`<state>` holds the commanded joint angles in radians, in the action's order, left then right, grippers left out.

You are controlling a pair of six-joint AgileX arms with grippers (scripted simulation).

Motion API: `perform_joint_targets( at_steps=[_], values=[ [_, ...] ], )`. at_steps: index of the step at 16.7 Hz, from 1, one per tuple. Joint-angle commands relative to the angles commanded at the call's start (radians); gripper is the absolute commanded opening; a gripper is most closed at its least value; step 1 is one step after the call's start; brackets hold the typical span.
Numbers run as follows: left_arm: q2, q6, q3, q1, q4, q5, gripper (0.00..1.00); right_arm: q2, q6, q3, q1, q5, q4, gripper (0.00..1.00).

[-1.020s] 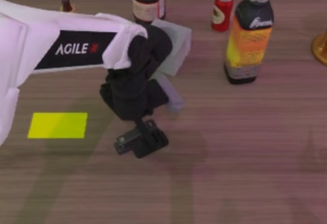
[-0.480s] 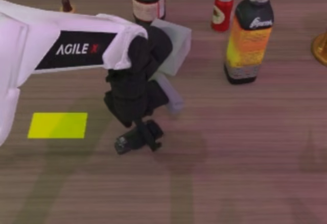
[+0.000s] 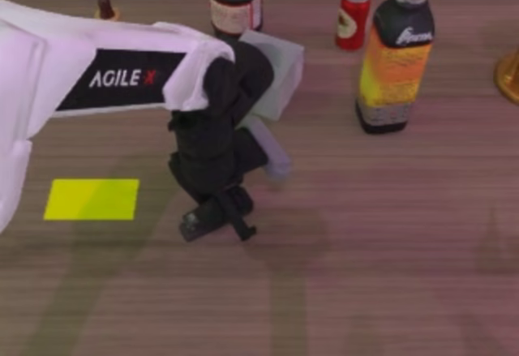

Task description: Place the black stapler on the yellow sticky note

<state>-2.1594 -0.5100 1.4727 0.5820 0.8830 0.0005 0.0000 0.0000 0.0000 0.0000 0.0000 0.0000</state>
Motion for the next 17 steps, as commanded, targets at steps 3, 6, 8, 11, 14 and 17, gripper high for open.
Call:
perform_joint_targets(
  at_steps=[3,6,8,11,14,17],
  values=[
    [0.000,0.000,0.000,0.000,0.000,0.000,0.00,0.000,0.000,0.000,0.000,0.000,0.000,1.00],
    [0.001,-0.001,0.000,-0.001,0.000,0.000,0.00,0.000,0.000,0.000,0.000,0.000,0.000,1.00],
    [0.005,-0.003,0.016,0.000,0.017,0.000,0.00,0.000,0.000,0.000,0.000,0.000,0.000,1.00],
    [0.032,-0.001,0.092,-0.005,0.120,0.000,0.00,0.000,0.000,0.000,0.000,0.000,0.000,1.00],
    [0.070,0.001,0.183,-0.012,0.273,-0.001,0.00,0.000,0.000,0.000,0.000,0.000,0.000,1.00],
    [0.104,0.003,0.244,-0.017,0.349,-0.001,0.00,0.000,0.000,0.000,0.000,0.000,0.000,1.00]
  ],
)
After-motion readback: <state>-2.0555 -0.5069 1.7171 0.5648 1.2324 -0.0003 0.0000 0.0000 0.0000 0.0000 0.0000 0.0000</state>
